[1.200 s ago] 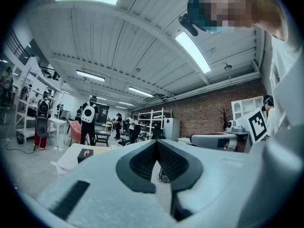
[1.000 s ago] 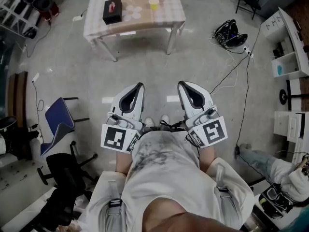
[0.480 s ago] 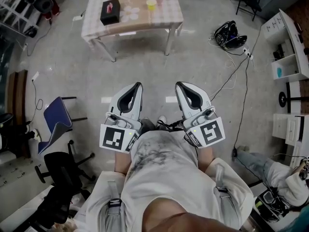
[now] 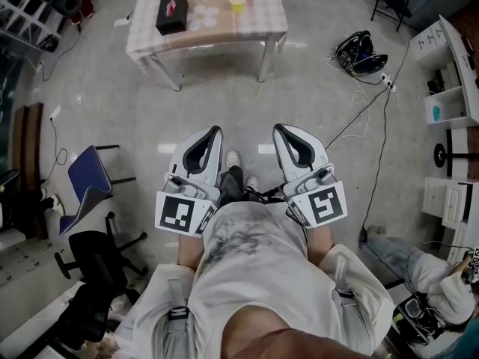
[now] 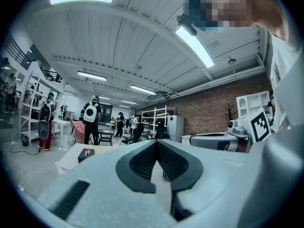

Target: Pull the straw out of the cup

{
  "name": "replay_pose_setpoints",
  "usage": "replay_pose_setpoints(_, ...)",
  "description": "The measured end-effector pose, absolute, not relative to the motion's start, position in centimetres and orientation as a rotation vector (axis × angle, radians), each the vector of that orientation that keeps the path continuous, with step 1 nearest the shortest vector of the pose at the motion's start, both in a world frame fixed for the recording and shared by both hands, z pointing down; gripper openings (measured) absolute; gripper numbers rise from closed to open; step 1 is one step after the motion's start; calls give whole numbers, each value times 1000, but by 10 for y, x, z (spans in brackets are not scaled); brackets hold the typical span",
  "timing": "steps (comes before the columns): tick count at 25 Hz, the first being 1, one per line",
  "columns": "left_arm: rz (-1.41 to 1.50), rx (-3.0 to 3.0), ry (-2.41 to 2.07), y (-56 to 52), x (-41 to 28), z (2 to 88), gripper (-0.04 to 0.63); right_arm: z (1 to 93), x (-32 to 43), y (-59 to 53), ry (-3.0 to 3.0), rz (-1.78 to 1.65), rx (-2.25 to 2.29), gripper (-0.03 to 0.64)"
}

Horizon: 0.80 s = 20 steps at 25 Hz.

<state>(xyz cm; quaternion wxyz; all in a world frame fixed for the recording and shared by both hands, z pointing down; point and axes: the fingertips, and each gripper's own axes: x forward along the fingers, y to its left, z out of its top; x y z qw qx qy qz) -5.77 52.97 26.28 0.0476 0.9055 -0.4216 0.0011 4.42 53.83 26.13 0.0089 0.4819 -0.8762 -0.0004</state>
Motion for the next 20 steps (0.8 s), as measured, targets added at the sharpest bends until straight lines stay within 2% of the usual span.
replay_pose_setpoints(20, -22, 2797, -1183, 400, -83, 270, 5, 265, 17, 412, -2651, -20, 1566, 8)
